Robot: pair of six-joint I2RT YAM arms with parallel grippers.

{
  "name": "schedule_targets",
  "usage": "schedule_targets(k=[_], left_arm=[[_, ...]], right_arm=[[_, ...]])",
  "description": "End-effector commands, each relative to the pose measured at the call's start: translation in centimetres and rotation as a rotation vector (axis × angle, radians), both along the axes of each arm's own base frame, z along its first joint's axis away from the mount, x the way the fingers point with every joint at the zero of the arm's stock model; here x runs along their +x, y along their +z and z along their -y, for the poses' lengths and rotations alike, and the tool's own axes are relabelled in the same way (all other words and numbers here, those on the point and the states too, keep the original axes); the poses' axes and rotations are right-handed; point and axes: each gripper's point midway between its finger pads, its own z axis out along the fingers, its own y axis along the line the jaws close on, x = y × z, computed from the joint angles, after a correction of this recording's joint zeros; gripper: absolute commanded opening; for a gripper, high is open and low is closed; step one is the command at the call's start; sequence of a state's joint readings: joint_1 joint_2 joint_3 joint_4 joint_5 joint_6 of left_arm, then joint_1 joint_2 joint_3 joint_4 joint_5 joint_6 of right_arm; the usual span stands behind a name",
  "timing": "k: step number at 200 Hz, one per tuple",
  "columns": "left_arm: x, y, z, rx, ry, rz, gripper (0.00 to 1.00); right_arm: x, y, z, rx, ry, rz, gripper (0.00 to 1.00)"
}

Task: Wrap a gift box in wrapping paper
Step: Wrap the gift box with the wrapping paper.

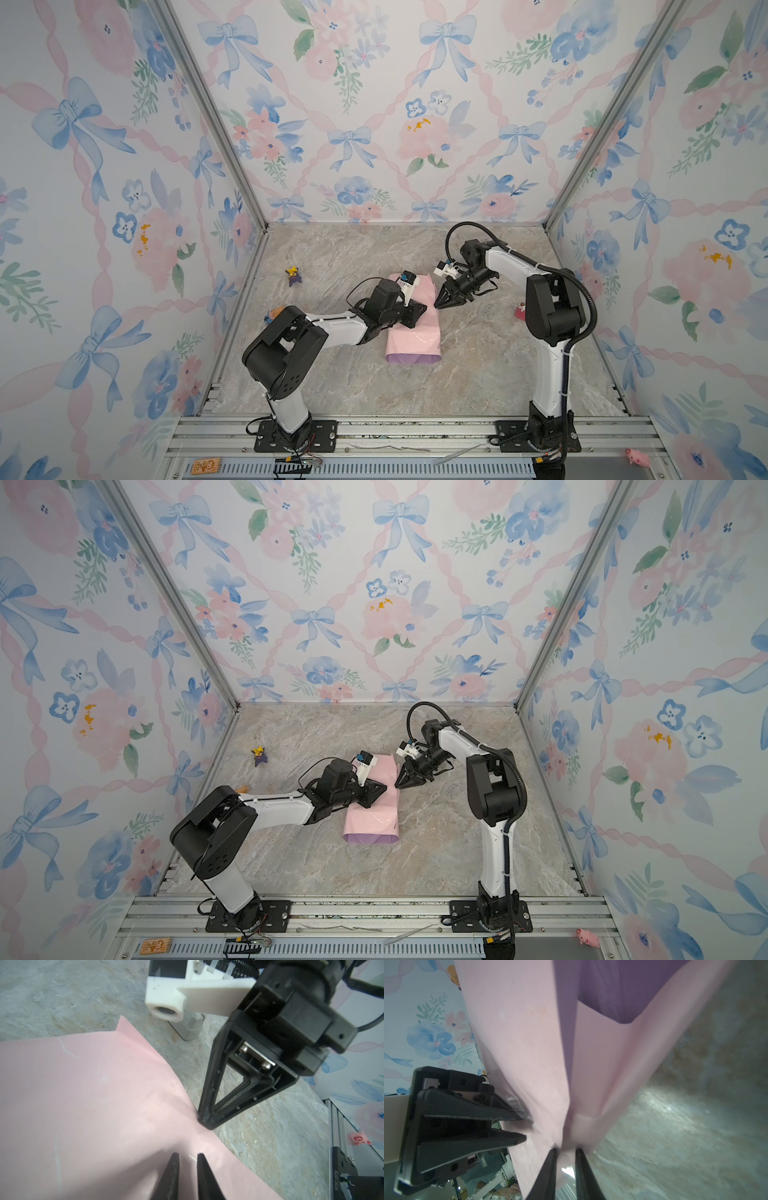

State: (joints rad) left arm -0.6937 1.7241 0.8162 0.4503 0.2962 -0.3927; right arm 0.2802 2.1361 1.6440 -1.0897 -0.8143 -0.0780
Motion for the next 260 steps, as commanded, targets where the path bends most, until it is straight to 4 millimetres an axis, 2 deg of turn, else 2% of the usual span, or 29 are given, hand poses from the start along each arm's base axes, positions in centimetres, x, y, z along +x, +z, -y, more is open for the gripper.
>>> schedule_targets(k=[1, 43, 79, 148, 180, 215, 236, 260], left_arm=[[-2.2, -4.7, -2.0, 0.137, -0.001, -0.124, 0.20], [-2.2, -4.7, -2.0, 0.136, 0.000, -0.124, 0.20], [-2.2, -4.7, -2.0, 0.136, -0.002, -0.124, 0.20], [-2.1, -4.6, -1.8, 0.134, -0.004, -0.122, 0.20], [-2.1, -4.5, -1.8, 0.134, -0.003, -0.118, 0.20], [-2.0, -4.6, -1.7, 0.134, -0.005, -0.120, 0.20], [-2.0, -4.6, -1.7, 0.132, -0.008, -0.122, 0.20], [-2.1, -4.6, -1.8, 0.135, -0.005, -0.120, 0.20]], right_arm=[[1.1, -0.2, 0.2, -0.013, -0.030, 0.003, 0.23], [1.1, 0.1, 0.2, -0.011, -0.030, 0.010, 0.26], [1.0, 1.0, 0.2, -0.008, -0.027, 0.021, 0.35], [0.7, 2.5, 2.1, -0.092, -0.048, 0.068, 0.48], [0.9, 3.9, 2.8, -0.097, -0.081, 0.102, 0.51], [2.2, 4.6, 4.7, -0.044, -0.224, 0.135, 0.48], [2.7, 2.9, 6.1, -0.086, -0.280, 0.119, 0.39], [3.2, 0.8, 5.7, -0.091, -0.290, 0.098, 0.30]])
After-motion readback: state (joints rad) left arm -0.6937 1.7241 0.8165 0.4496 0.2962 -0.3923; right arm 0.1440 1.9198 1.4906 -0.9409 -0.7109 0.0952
